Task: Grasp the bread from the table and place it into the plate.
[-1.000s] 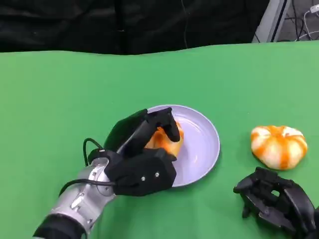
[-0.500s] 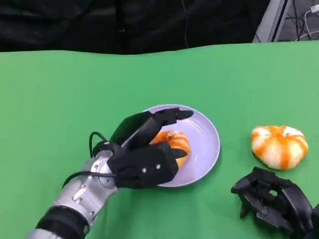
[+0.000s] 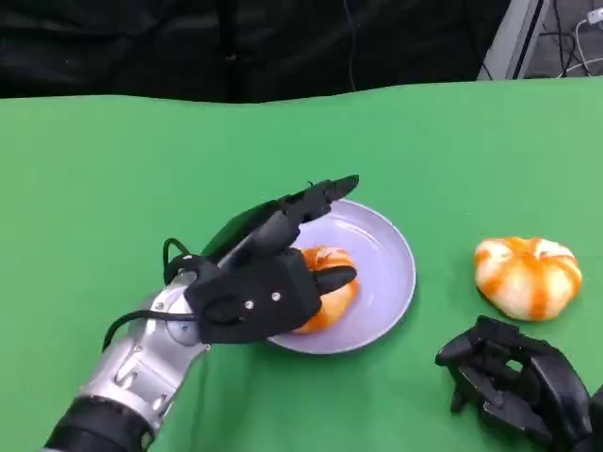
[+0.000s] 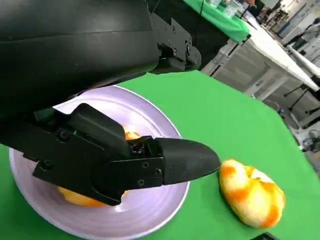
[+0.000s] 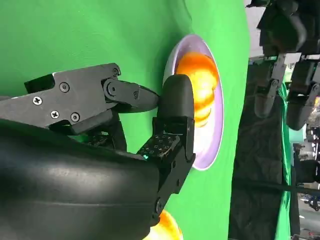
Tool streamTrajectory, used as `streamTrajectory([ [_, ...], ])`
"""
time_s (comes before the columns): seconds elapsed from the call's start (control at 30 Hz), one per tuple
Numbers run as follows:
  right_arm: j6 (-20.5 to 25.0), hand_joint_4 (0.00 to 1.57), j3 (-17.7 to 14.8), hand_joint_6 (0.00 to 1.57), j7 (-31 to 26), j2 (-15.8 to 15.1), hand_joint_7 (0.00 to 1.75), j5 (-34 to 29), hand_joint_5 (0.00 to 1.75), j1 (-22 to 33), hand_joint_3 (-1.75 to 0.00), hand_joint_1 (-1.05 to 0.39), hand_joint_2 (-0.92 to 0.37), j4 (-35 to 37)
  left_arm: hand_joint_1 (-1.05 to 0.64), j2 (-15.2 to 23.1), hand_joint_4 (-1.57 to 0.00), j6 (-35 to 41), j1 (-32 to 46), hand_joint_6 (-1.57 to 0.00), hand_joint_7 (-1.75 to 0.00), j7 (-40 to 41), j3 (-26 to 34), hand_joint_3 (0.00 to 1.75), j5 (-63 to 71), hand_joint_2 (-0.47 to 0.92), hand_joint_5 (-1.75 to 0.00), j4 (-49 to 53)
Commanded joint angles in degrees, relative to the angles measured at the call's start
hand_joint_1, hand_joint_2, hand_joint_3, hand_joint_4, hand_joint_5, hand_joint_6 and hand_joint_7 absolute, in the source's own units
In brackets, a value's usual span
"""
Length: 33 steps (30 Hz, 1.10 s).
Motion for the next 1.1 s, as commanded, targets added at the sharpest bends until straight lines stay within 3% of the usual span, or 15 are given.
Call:
streamTrajectory([
  [0.03, 0.38, 0.65, -0.54, 0.73, 0.31, -0.51, 1.13, 0.52, 1.75, 0.19, -0.48, -0.23, -0.92, 0.81, -0.99, 0.83, -0.04, -0.81, 1.94, -0.12, -0.01, -1.12, 2.05, 0.75, -3.08, 0.92, -0.01, -2.46],
  [0.23, 0.45, 0.64, -0.28, 0.72, -0.39, -0.48, 1.15, -0.07, 1.75, 0.54, -0.46, -0.25, -0.92, -0.02, -0.92, 0.83, -0.11, -3.09, 4.48, -0.16, -0.02, -2.12, 5.3, 0.71, -8.66, 0.92, -0.03, -5.16],
  [0.37, -0.1, 0.64, 0.04, 0.72, -0.9, -0.5, 1.15, -0.62, 1.75, 1.0, -0.46, -0.25, -0.92, -0.39, -0.86, 0.17, -0.19, -10.15, 7.01, -0.23, -0.03, -3.29, 9.68, 0.67, -15.89, 0.92, -0.04, -4.9],
  [0.6, -0.59, 0.65, -0.17, 0.72, -0.6, -0.84, 1.15, -0.46, 1.75, 0.36, -0.47, -0.24, -0.92, 0.54, -0.84, -1.52, -0.21, -6.77, 10.38, -0.26, -0.02, -11.58, 15.51, 0.6, -30.88, 0.92, -0.02, -8.05],
  [1.1, -0.4, 0.66, -0.32, 0.73, 0.08, -1.01, 1.14, -0.2, 1.75, 0.5, -0.47, -0.24, -0.92, 0.6, -0.82, -3.0, -0.4, -7.87, 17.75, -0.39, -0.04, -22.48, 24.66, 0.49, -45.53, 0.92, -0.06, -10.1],
])
